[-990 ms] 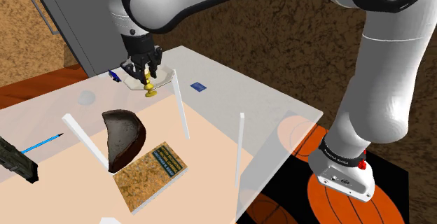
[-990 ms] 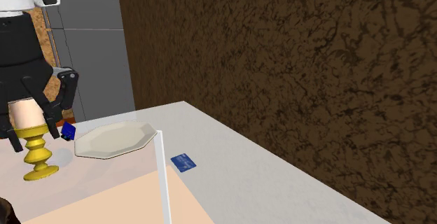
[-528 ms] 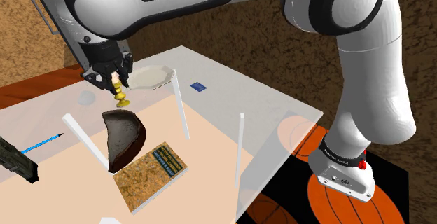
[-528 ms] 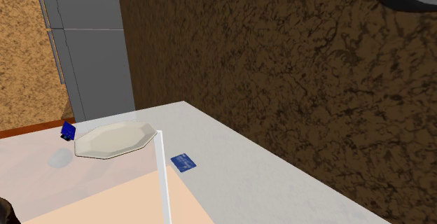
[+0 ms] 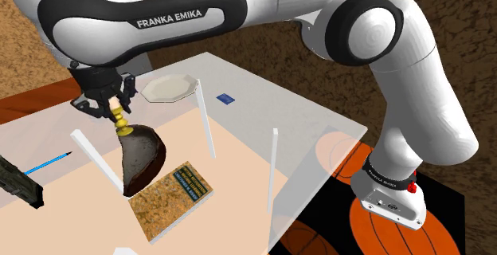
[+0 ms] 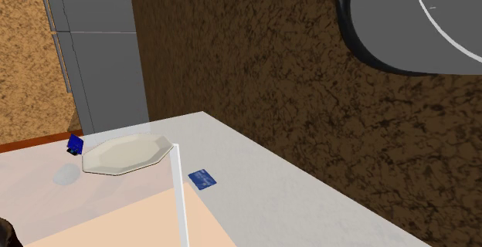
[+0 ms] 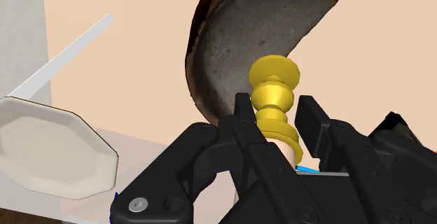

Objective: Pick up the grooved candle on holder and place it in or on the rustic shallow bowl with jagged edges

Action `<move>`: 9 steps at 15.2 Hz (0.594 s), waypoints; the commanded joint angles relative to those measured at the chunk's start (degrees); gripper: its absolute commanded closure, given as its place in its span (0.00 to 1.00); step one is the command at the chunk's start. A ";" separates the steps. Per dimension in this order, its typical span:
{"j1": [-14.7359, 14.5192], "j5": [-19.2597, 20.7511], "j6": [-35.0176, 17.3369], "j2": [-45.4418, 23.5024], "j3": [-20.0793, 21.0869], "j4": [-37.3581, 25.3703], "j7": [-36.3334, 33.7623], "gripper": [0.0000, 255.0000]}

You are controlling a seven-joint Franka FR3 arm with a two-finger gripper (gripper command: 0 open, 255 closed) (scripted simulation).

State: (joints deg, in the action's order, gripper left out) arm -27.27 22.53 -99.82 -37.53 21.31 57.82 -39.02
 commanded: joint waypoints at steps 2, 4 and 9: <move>0.48 0.08 -2.47 0.25 0.00 2.80 -0.58 1.00; 0.81 0.13 -4.11 0.47 0.00 4.74 -0.96 1.00; 1.45 0.40 -7.93 0.62 -0.09 8.88 -1.88 1.00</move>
State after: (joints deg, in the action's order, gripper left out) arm -26.13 22.91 -106.65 -37.23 21.21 65.29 -40.69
